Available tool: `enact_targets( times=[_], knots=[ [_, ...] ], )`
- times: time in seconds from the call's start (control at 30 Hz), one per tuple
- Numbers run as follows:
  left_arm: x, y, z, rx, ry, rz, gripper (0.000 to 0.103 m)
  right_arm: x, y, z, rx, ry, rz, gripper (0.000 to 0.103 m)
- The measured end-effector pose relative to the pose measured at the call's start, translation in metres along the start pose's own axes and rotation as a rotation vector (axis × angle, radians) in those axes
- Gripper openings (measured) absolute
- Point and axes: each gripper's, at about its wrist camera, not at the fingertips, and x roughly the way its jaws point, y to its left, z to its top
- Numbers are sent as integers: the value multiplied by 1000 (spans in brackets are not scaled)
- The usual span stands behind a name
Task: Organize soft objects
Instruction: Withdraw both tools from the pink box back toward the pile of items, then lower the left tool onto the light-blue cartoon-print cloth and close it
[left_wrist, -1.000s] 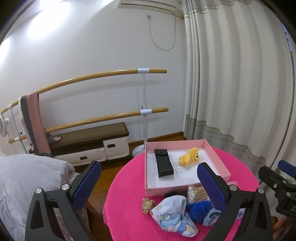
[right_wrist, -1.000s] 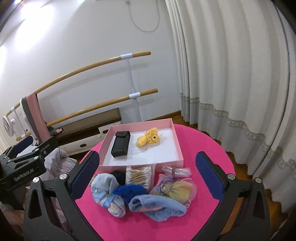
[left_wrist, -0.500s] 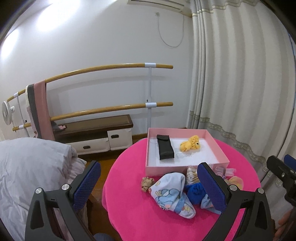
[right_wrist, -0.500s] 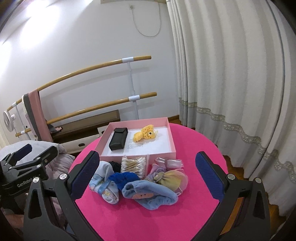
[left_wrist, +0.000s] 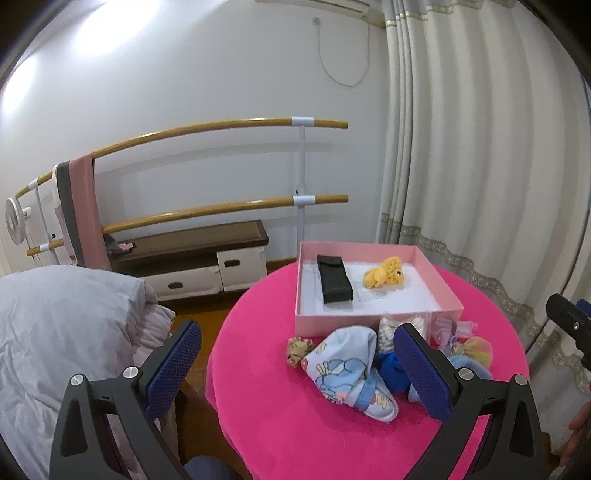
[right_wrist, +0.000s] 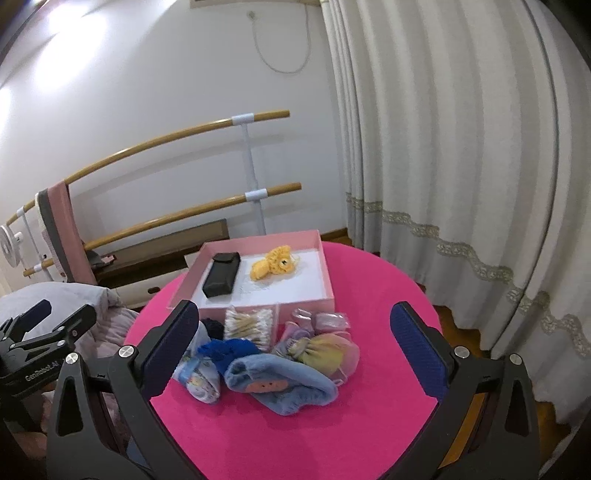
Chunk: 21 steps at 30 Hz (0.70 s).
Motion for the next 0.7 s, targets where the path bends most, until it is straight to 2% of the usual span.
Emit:
enact_targets(
  times=[0.3, 0.5, 0.7],
  knots=[
    [13, 0, -11, 0, 47, 12, 103, 22, -7, -26, -25, 96, 0, 103],
    [42, -7, -30, 19, 141, 12, 103, 50, -5, -51, -46, 202, 17, 103],
    [77, -14, -38, -10, 217, 2, 103, 71, -3, -63, -65, 263, 30, 103]
  ],
)
